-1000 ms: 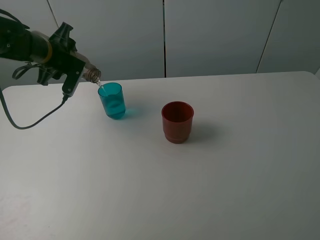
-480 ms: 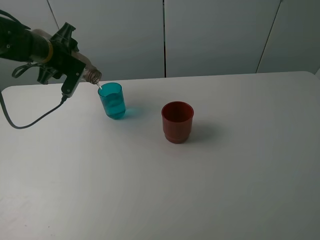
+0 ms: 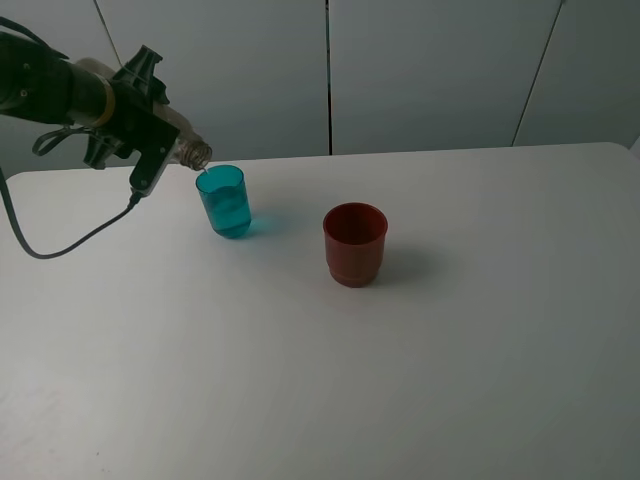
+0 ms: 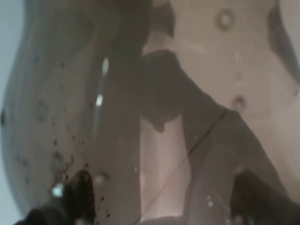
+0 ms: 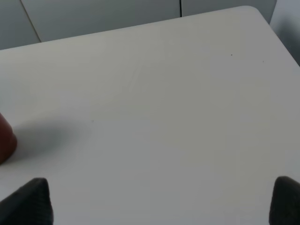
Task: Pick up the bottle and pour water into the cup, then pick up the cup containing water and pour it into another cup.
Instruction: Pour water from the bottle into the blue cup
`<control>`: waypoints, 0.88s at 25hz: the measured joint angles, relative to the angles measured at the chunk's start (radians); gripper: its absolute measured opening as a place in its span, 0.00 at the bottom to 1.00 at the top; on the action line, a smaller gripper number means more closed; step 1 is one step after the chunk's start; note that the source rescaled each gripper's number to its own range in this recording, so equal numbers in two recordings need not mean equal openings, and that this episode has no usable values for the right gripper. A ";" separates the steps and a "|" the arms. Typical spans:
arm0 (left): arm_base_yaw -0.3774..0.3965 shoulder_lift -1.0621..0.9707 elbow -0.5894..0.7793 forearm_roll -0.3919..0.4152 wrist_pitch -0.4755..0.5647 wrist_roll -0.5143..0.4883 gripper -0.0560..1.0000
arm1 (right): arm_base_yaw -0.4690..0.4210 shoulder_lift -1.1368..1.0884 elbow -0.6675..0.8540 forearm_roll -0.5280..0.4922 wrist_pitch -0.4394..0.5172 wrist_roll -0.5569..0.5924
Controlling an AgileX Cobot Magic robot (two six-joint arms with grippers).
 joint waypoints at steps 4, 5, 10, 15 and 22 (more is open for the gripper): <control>-0.002 0.000 0.000 0.000 -0.001 0.047 0.05 | 0.000 0.000 0.000 0.000 0.000 0.000; -0.002 0.000 0.000 0.000 -0.001 0.056 0.05 | 0.000 0.000 0.000 0.000 0.000 0.000; -0.002 0.000 0.000 0.000 -0.001 0.087 0.05 | 0.000 0.000 0.000 0.000 0.000 0.000; -0.004 0.000 0.000 0.000 -0.001 0.093 0.05 | 0.000 0.000 0.000 0.000 0.000 0.000; -0.004 -0.003 -0.009 0.000 -0.004 0.087 0.05 | 0.000 0.000 0.000 0.000 0.000 0.000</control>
